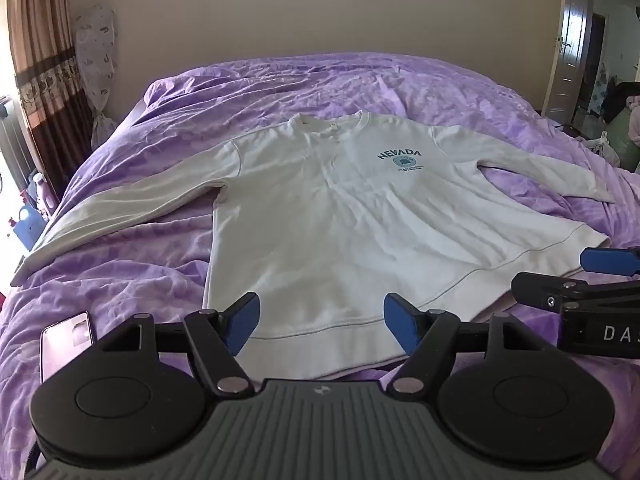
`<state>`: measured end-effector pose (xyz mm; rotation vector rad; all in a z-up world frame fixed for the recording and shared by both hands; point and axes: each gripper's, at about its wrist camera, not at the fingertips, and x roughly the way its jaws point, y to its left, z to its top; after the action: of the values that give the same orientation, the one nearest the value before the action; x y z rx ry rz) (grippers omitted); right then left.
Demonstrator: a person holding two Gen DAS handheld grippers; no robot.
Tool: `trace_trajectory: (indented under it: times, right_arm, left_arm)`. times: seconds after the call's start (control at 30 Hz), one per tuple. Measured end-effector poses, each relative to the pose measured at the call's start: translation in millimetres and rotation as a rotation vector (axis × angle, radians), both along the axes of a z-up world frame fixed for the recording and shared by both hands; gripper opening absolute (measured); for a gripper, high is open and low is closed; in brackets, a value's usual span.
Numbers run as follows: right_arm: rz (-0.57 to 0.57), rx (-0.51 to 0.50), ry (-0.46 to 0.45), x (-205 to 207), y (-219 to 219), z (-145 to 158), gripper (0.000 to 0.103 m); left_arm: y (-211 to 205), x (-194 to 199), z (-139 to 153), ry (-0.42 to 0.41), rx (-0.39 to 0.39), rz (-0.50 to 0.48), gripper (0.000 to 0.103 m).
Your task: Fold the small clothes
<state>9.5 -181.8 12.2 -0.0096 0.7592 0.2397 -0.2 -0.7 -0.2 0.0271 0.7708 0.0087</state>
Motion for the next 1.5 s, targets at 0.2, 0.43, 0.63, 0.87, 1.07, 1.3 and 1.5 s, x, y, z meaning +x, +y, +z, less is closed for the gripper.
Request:
trace_trajectory:
  times: [0.2, 0.43, 0.63, 0.87, 1.07, 1.3, 1.5]
  right_arm:
    - [0.001, 0.003, 0.0, 0.2, -0.6, 0.0, 0.082]
    - [0.004, 0.005, -0.002, -1.9, 2.4, 1.4, 0.082]
    - [0.001, 0.012, 0.002, -0.4, -0.4, 0.2, 0.082]
    - [0.0, 0.015, 0.002, 0.0, 0.2, 0.0, 0.082]
    - [0.0, 0.016, 0.003, 0.3, 0.6, -0.2, 0.082]
    - [0.0, 0.017, 0.003, 0.4, 0.3, -0.4, 0.082]
    - [0.0, 0.018, 0.004, 0.7, 0.5, -0.5, 0.082]
  left_arm:
    - [2.0, 2.4, 0.9, 0.009, -0.015, 0.004, 0.084]
    - [-1.2, -0.7, 1.4, -0.004, 0.002, 0.0, 0.084]
    - [-0.7, -0.1, 0.4, -0.004, 0.002, 0.0, 0.084]
    - [-1.6, 0.2, 1.4, -0.003, 0.001, 0.0, 0.084]
    - [-0.7, -0.1, 0.3, -0.004, 0.004, 0.001, 0.084]
    - [-0.8, -0.1, 0.3, -0.004, 0.004, 0.001, 0.084]
    - [-1.4, -0.4, 0.8, -0.004, 0.004, 0.0, 0.084]
